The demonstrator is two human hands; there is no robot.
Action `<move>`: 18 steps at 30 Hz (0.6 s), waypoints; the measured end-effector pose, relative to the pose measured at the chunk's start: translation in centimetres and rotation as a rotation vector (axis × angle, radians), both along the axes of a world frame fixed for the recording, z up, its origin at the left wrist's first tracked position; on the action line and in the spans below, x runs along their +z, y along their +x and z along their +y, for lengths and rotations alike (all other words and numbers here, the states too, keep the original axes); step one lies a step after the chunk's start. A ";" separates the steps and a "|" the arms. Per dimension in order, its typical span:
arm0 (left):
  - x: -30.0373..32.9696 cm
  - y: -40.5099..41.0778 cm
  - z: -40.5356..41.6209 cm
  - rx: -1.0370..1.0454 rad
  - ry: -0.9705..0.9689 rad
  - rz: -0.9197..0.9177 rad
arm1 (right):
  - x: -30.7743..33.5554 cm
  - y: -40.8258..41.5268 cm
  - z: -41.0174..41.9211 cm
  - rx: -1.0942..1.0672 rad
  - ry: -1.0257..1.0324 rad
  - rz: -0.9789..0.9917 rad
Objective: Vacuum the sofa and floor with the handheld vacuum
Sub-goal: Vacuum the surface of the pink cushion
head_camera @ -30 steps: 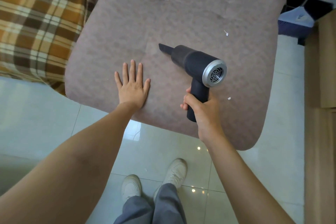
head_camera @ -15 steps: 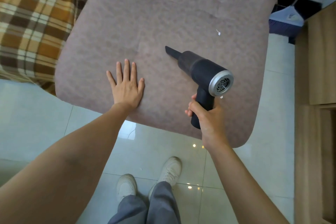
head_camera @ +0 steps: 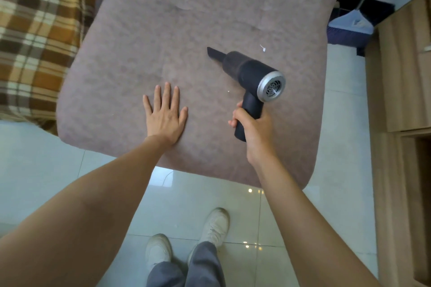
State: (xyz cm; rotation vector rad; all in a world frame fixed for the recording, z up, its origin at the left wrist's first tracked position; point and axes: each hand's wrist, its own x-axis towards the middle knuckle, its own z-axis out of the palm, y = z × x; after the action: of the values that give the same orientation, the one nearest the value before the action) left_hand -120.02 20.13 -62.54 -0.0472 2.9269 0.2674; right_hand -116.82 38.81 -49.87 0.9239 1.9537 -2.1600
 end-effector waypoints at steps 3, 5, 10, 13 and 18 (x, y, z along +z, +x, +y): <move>-0.1 -0.1 -0.2 -0.006 -0.010 0.001 | -0.6 -2.6 -1.4 -0.013 -0.059 0.037; -0.1 0.0 -0.1 -0.001 -0.017 -0.004 | -0.8 -4.1 -2.7 -0.015 -0.090 0.048; -0.1 0.0 -0.1 -0.006 -0.047 -0.023 | -0.4 -6.3 -5.3 0.036 -0.133 0.050; 0.0 0.0 -0.1 -0.009 -0.041 -0.012 | -0.5 -6.4 -5.9 0.075 -0.126 0.032; 0.0 -0.2 0.3 0.001 -0.024 0.012 | -0.6 -6.2 -4.4 0.071 -0.085 0.024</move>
State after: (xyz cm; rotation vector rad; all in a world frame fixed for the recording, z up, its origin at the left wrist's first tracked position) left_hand -120.22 20.47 -62.50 -0.0504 2.9417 0.2336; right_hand -122.98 34.39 -50.45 0.8065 1.8594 -2.2057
